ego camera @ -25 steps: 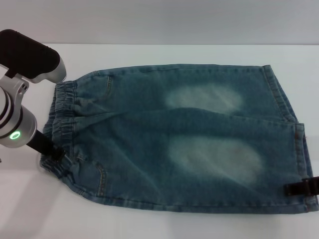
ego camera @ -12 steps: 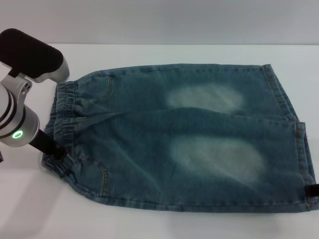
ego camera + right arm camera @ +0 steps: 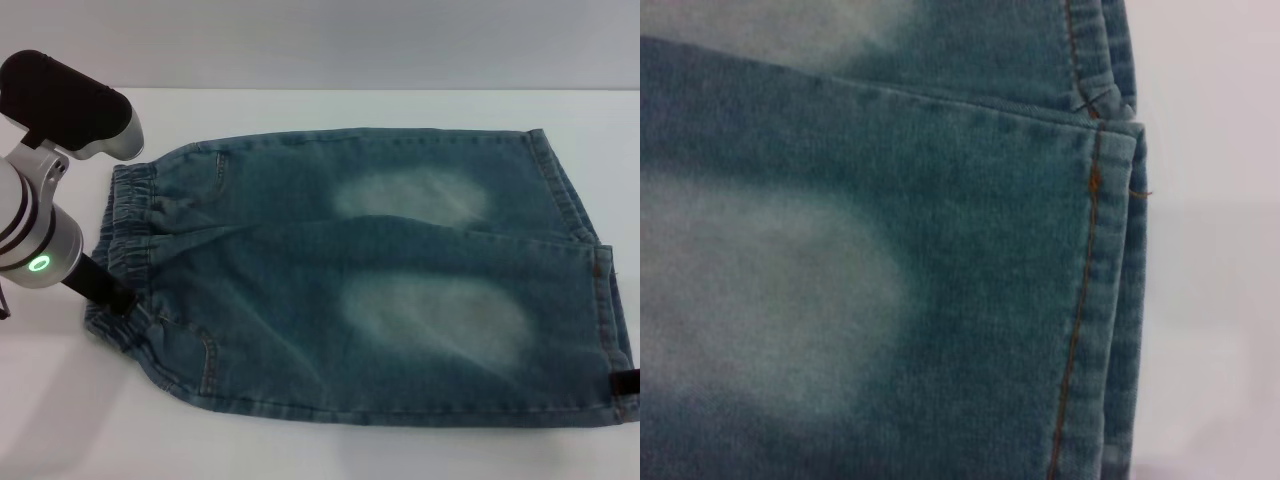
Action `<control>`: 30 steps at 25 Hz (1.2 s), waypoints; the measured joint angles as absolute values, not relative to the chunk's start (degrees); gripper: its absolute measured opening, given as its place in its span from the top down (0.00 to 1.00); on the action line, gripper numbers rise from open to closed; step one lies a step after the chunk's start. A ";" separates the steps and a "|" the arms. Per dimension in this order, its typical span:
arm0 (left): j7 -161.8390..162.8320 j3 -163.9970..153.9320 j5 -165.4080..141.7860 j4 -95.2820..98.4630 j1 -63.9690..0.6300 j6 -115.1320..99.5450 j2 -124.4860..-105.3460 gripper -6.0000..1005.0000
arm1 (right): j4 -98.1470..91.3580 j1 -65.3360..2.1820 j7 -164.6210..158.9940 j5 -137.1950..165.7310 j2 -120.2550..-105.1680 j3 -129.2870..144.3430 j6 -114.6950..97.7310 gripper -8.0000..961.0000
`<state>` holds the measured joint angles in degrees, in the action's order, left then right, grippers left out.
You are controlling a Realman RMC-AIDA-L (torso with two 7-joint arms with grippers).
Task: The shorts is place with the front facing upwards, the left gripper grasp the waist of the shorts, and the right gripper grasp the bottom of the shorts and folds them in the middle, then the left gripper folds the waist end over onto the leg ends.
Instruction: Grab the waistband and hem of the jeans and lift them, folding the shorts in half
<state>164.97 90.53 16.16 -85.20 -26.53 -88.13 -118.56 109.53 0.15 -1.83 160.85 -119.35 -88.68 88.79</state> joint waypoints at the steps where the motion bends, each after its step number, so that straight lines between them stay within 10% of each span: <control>1: 164.97 90.53 16.15 -85.19 -26.54 -88.11 -118.56 0.97 | 109.36 -0.01 -1.83 160.84 -119.35 -88.67 88.75 0.27; 30: 164.88 90.52 16.09 -85.12 -26.63 -88.07 -118.47 0.97 | 104.84 -1.37 -1.73 160.37 -119.26 -87.80 87.12 0.27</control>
<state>164.88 90.52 16.09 -85.12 -26.63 -88.07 -118.47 104.84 -1.37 -1.73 160.37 -119.26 -87.80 87.12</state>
